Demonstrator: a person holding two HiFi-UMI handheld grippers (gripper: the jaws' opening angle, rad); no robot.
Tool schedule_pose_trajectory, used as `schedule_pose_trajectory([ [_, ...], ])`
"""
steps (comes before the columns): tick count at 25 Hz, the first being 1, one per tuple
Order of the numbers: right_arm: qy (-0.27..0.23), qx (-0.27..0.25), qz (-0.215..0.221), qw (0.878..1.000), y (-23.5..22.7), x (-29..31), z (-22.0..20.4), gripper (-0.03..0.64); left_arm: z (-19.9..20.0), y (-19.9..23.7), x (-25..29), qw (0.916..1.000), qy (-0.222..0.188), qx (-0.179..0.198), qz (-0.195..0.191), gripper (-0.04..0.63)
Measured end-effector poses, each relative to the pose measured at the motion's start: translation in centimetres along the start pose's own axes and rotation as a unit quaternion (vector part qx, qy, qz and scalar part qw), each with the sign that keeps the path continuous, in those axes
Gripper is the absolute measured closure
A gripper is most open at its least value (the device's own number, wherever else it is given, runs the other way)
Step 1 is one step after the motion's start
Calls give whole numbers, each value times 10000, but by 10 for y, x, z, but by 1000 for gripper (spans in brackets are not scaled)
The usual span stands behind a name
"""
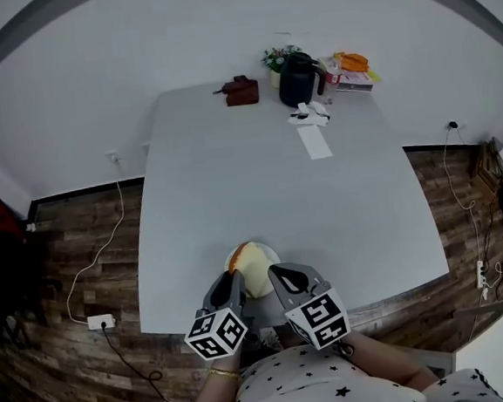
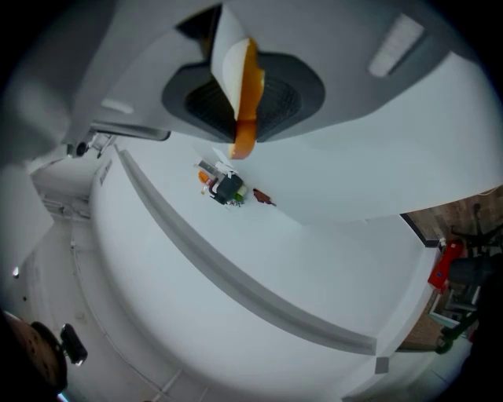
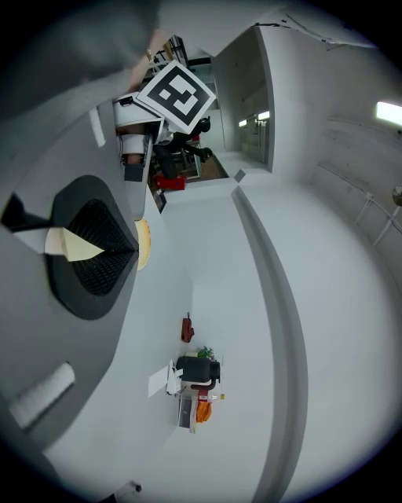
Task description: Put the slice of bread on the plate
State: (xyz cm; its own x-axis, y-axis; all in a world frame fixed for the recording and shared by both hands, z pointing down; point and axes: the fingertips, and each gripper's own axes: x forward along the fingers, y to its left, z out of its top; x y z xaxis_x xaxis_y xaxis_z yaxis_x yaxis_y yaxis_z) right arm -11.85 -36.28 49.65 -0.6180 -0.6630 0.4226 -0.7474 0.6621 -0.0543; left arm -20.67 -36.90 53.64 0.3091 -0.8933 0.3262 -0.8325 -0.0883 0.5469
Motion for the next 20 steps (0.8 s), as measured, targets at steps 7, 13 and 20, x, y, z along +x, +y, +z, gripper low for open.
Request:
schedule_pose_trajectory([
  [7,73,-25,-84,9999,-2,5,-2,618,0,35,12,9984,91,314,468,506],
  [13,57,-48,-77,9999,-4,7,0,618,-4,54,12,9907,199,798,1080,492],
  [20,25,-38,38,10000,3,8,-1,618,14,32,1,9916,44,897,934,484],
])
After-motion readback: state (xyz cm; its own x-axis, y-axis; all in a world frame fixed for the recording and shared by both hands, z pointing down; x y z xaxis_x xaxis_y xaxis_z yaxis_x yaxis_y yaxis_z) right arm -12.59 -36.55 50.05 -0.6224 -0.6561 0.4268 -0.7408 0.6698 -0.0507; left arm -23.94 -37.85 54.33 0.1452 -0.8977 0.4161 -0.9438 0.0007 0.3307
